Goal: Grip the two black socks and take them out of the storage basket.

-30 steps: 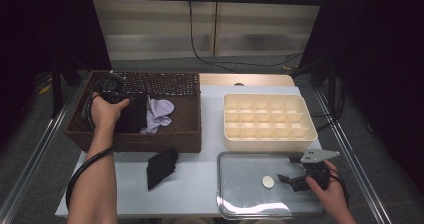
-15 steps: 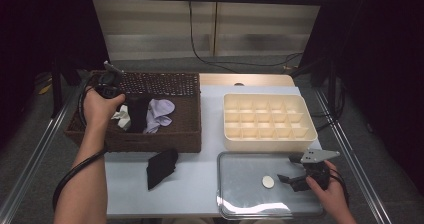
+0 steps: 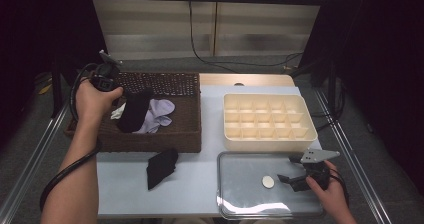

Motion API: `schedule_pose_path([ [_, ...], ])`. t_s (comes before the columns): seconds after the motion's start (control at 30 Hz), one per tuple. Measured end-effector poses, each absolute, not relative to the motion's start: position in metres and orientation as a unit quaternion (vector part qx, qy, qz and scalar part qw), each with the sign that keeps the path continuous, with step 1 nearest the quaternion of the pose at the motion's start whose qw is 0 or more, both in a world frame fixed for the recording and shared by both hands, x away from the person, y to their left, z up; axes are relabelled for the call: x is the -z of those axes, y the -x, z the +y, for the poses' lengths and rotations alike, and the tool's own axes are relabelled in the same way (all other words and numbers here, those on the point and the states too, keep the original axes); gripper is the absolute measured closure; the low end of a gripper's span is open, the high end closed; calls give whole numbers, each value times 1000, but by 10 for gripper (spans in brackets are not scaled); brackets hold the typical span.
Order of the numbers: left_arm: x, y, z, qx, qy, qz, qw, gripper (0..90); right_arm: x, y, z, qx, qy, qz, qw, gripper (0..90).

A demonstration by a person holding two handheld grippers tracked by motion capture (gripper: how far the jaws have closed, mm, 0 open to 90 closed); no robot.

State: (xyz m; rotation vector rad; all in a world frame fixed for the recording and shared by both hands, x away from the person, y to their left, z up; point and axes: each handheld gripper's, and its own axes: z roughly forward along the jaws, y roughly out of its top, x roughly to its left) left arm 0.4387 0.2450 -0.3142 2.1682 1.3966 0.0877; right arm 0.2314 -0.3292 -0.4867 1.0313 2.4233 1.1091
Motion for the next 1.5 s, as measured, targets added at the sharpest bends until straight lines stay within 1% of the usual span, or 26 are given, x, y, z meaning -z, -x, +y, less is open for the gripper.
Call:
schedule_pose_path([
  [0.37, 301, -430, 239, -17, -809, 517, 281, 861, 487, -231, -329, -384, -357, 839, 141, 162],
  [0.73, 290, -421, 231, -16, -818, 503, 278, 862, 487, -232, -329, -383, -356, 840, 141, 162],
  [1.5, 247, -387, 211, -11, -845, 443, 299, 861, 487, -232, -329, -383, -357, 840, 141, 162],
])
